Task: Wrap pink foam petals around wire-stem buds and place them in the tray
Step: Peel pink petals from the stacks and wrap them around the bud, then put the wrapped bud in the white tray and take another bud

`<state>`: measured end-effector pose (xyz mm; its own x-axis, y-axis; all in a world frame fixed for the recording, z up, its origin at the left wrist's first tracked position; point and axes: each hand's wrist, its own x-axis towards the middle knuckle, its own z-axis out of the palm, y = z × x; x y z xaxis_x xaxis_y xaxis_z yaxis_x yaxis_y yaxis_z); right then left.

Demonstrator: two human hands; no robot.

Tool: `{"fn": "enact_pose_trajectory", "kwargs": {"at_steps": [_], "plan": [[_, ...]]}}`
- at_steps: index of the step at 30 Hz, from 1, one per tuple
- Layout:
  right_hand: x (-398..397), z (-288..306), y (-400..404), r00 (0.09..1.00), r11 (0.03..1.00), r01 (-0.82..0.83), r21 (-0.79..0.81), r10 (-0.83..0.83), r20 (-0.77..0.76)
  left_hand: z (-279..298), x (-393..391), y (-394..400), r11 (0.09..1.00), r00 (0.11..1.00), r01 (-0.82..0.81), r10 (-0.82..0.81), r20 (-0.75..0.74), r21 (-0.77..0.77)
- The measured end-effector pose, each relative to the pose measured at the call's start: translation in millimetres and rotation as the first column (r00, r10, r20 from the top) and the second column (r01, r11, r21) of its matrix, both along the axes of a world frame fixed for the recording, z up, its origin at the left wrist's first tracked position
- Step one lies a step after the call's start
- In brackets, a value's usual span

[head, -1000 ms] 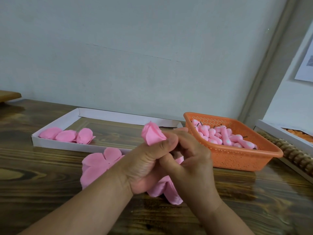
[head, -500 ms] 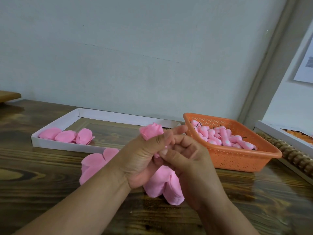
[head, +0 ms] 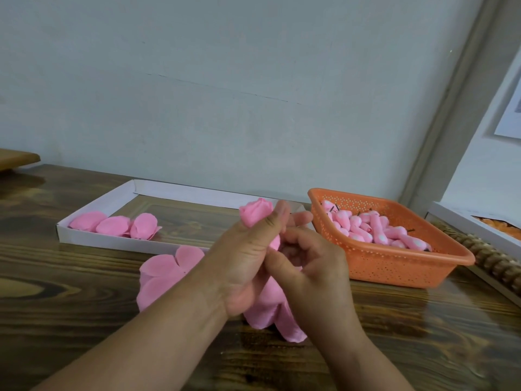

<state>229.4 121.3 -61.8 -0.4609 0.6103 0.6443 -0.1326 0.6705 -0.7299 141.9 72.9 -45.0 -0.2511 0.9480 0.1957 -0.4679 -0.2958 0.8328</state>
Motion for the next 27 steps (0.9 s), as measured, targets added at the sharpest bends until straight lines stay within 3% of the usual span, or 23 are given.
{"fn": "enact_pose_trajectory", "kwargs": {"at_steps": [4, 7, 10, 14, 17, 21, 27], "plan": [[8, 2, 5, 0.978, 0.959, -0.201, -0.2, 0.207, 0.006, -2, -7, -2, 0.997, 0.99, 0.071, -0.072, -0.118, -0.014], [9, 3, 4, 0.94, 0.881, -0.339, -0.331, 0.333, -0.077, 0, -6, -3, 0.999, 0.982, 0.053, -0.055, -0.183, -0.012], [9, 2, 8, 0.914, 0.812, -0.402, -0.422, 0.385, -0.13, 0, -6, -2, 0.999, 0.978, 0.054, -0.051, -0.203, 0.008], [12, 0, 13, 0.937, 0.86, -0.329, -0.389, 0.349, -0.021, -2, -5, 2, 0.998, 0.979, -0.032, 0.018, -0.203, -0.063], [15, -4, 24, 0.977, 0.929, -0.201, -0.311, 0.214, 0.008, -1, -13, 7, 0.983, 0.964, -0.156, 0.129, -0.234, -0.1], [20, -7, 43, 0.998, 0.946, -0.056, -0.32, 0.039, -0.058, 6, -48, 16, 0.879, 0.825, -0.467, 0.393, -0.407, -0.098], [18, -10, 48, 1.0, 0.961, -0.002, -0.275, -0.003, -0.016, 19, -119, 20, 0.702, 0.722, -0.662, 0.502, -0.476, -0.264]]}}
